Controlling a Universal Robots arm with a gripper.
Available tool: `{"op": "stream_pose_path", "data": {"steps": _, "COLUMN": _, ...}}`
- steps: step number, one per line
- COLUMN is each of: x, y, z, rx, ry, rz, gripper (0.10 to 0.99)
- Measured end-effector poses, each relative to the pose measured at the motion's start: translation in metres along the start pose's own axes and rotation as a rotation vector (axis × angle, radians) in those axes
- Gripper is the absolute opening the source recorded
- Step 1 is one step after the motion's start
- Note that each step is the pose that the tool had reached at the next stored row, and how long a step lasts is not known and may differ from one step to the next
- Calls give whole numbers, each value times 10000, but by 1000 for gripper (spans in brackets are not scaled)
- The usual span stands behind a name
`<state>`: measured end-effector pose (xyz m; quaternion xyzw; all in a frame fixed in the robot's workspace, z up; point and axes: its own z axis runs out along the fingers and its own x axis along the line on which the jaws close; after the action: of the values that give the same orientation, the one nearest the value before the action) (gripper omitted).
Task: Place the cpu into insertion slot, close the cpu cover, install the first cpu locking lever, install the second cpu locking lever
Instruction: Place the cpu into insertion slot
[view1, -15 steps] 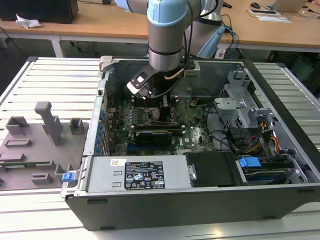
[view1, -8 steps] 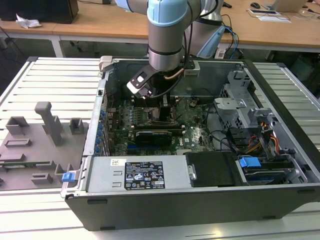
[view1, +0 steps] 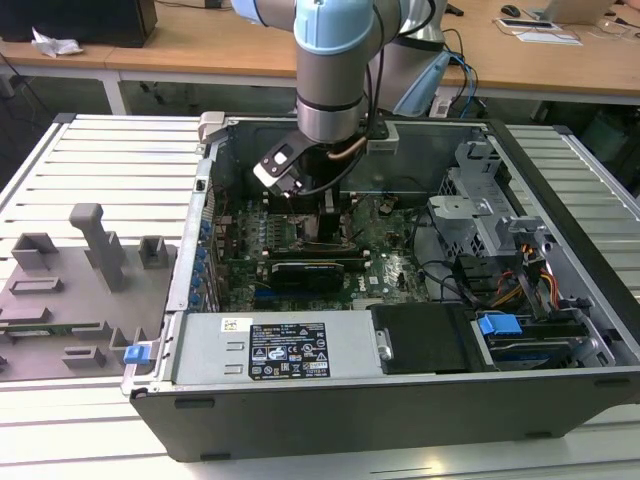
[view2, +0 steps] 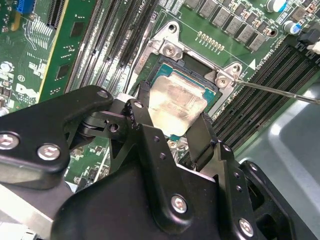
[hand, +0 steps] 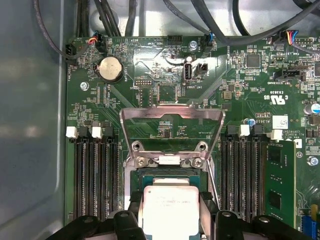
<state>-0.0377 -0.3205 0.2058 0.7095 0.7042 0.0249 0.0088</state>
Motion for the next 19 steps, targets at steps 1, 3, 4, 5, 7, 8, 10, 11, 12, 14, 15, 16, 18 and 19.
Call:
{"op": "stream_pose_path", "data": {"steps": 1, "x": 0, "y": 0, "z": 5, "rx": 0, "ry": -15, "rz": 1, "gripper": 537}}
{"op": "stream_pose_path", "data": {"steps": 3, "x": 0, "y": -1, "z": 13, "rx": 1, "ry": -47, "rz": -1, "gripper": 537}}
{"op": "stream_pose_path", "data": {"steps": 4, "x": 0, "y": 0, "z": 19, "rx": 0, "ry": -72, "rz": -3, "gripper": 537}}
{"op": "stream_pose_path", "data": {"steps": 5, "x": 0, "y": -1, "z": 23, "rx": -1, "ry": -94, "rz": -3, "gripper": 537}}
{"op": "stream_pose_path", "data": {"steps": 7, "x": 1, "y": -1, "z": 30, "rx": 0, "ry": -145, "rz": -5, "gripper": 537}}
{"op": "stream_pose_path", "data": {"steps": 8, "x": 3, "y": -1, "z": 35, "rx": -1, "ry": -164, "rz": -6, "gripper": 537}}
{"op": "stream_pose_path", "data": {"steps": 10, "x": 5, "y": -1, "z": 41, "rx": 2, "ry": -186, "rz": -9, "gripper": 537}}
{"op": "stream_pose_path", "data": {"steps": 11, "x": 5, "y": -1, "z": 41, "rx": 1, "ry": -186, "rz": -9, "gripper": 537}}
{"op": "stream_pose_path", "data": {"steps": 12, "x": 5, "y": -1, "z": 41, "rx": 0, "ry": -187, "rz": -9, "gripper": 537}}
{"op": "stream_pose_path", "data": {"steps": 14, "x": 5, "y": -1, "z": 42, "rx": 0, "ry": -185, "rz": -8, "gripper": 537}}
{"op": "stream_pose_path", "data": {"steps": 15, "x": 5, "y": -1, "z": 42, "rx": 0, "ry": -185, "rz": -8, "gripper": 537}}
{"op": "stream_pose_path", "data": {"steps": 16, "x": 5, "y": -1, "z": 42, "rx": 0, "ry": -185, "rz": -8, "gripper": 537}}
{"op": "stream_pose_path", "data": {"steps": 18, "x": 6, "y": -1, "z": 43, "rx": -1, "ry": -183, "rz": -8, "gripper": 549}}
{"op": "stream_pose_path", "data": {"steps": 19, "x": 10, "y": -1, "z": 43, "rx": -2, "ry": -184, "rz": -5, "gripper": 549}}
